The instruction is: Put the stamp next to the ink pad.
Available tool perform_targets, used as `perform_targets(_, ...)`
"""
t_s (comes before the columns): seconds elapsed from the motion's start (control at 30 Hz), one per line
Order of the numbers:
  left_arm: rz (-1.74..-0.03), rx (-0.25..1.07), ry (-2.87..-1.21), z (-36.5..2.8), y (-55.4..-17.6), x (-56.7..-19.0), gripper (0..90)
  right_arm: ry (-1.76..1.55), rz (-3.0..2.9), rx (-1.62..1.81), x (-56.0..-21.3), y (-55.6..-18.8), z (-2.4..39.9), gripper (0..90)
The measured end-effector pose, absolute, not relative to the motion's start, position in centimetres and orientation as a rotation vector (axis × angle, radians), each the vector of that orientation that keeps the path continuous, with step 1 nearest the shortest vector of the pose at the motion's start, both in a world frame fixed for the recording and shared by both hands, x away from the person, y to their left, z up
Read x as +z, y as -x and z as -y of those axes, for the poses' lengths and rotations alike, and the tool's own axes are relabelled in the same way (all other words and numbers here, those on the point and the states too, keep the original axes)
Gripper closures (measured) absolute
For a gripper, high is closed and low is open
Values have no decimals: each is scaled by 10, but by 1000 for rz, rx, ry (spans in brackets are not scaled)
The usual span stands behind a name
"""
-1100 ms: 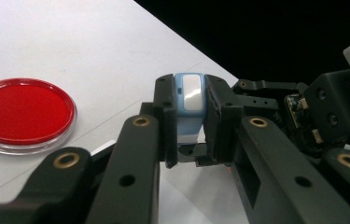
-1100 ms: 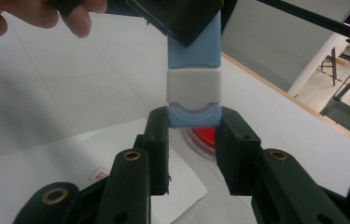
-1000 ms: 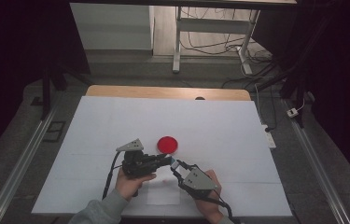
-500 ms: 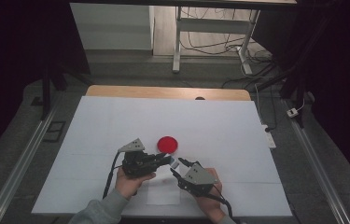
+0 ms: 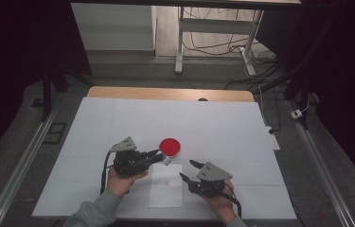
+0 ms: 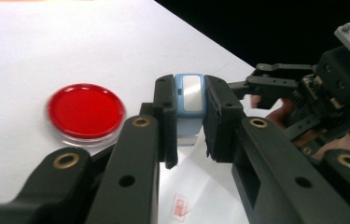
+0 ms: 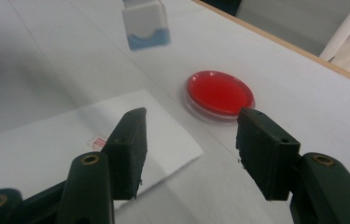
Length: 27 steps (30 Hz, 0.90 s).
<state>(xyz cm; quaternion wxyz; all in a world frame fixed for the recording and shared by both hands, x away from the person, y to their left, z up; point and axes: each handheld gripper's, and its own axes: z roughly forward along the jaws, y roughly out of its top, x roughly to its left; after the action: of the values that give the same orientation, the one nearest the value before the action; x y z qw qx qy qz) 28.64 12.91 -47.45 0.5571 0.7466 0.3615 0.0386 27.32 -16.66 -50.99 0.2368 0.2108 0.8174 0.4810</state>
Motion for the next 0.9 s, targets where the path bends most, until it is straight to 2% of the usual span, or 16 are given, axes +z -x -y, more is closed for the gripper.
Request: perform_targets(0.9, -900, 211, -1850, -173, -293, -473, 760, -780, -2250, 1270, -506, -281, 238, 438)
